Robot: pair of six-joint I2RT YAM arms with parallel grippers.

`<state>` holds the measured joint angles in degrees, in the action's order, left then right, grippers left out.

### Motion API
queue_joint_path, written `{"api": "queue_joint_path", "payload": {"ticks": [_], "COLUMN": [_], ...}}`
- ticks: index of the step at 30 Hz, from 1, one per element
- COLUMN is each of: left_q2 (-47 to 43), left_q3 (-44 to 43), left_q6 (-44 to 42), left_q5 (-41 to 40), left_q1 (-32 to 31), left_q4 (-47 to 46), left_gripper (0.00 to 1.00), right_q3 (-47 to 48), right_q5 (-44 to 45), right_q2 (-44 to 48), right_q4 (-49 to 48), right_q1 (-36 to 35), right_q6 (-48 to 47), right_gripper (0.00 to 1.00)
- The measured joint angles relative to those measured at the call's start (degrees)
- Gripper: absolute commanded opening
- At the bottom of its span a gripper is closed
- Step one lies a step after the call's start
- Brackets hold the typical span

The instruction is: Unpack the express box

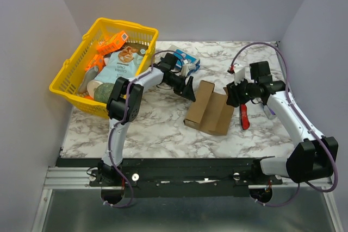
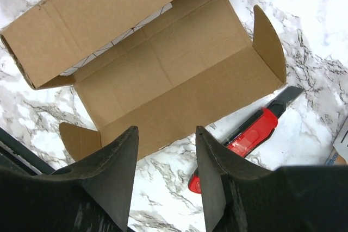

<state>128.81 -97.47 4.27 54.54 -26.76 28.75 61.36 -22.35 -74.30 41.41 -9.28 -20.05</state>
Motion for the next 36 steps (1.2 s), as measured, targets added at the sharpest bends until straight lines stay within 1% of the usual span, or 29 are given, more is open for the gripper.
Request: {"api": "queue_joint_path", "payload": {"ticks": [5,7,8,11,15,19,21,22,25,26,27,29,31,33,34,36], "left_q2": [-0.13,-0.63,-0.94,-0.46,0.68,1.66,2.27,2.56,2.95,2.91,2.84,2.32,1.66,0.94,0.59,0.22], "left_q3": [-0.11,0.35,0.55,0.79,-2.23,-5.40,-7.04,-7.93,-9.57,-9.88,-10.01,-10.08,-10.10,-10.25,-10.47,-10.80], "left_q6": [-1.01,-1.60,-2.56,-6.67,-10.19,-12.98,-14.16,-14.82,-15.98,-16.33,-16.50,-16.74,-16.98,-17.03,-17.03,-16.92], "left_q5": [-1.36,-1.90,-3.13,-10.80,-12.79,-14.97,-16.11,-16.79,-19.17,-20.09,-20.52,-21.24,-21.16,-20.20,-19.37,-17.31], "left_q1": [0.96,2.23,3.08,4.42,4.63,4.59,4.48,4.35,3.82,3.74,3.74,3.96,4.46,4.74,4.94,4.85], "left_q4": [2.27,3.41,4.20,6.12,10.82,14.60,16.26,17.27,18.82,19.17,19.30,19.80,20.65,21.18,21.42,21.94], "left_gripper": [0.53,0.51,0.51,0.50,0.54,0.57,0.57,0.57,0.61,0.65,0.67,0.70,0.71,0.72,0.72,0.72], "right_q3": [1.73,2.62,3.13,4.17,4.87,7.32,10.47,12.52,18.73,19.63,20.52,21.05,21.03,21.03,21.05,21.11], "right_q5": [0.07,0.31,0.42,0.42,-0.17,-2.86,-3.98,-4.31,-5.18,-5.16,-4.98,-4.20,-3.85,-4.28,-4.63,-6.27], "right_q2": [-2.03,-2.60,-2.95,-4.13,-7.56,-11.87,-14.62,-16.22,-20.90,-21.70,-22.53,-23.61,-24.11,-24.28,-24.39,-25.05], "right_q4": [0.24,0.20,0.20,-0.57,-1.75,-3.41,-4.13,-4.42,-4.92,-4.98,-4.94,-4.94,-4.15,-3.10,-2.36,-0.85], "right_q1": [0.00,0.00,0.00,0.00,0.00,-0.15,-0.52,-0.74,-1.44,-2.03,-2.29,-2.58,-2.80,-2.78,-2.78,-2.78], "right_q6": [-1.05,-1.49,-1.81,-3.63,-6.64,-7.08,-7.02,-6.97,-6.95,-6.86,-6.45,-4.55,-1.79,1.29,2.86,6.78], "right_gripper": [0.52,0.52,0.51,0.50,0.49,0.48,0.46,0.43,0.41,0.41,0.41,0.50,0.57,0.60,0.64,0.66]}}
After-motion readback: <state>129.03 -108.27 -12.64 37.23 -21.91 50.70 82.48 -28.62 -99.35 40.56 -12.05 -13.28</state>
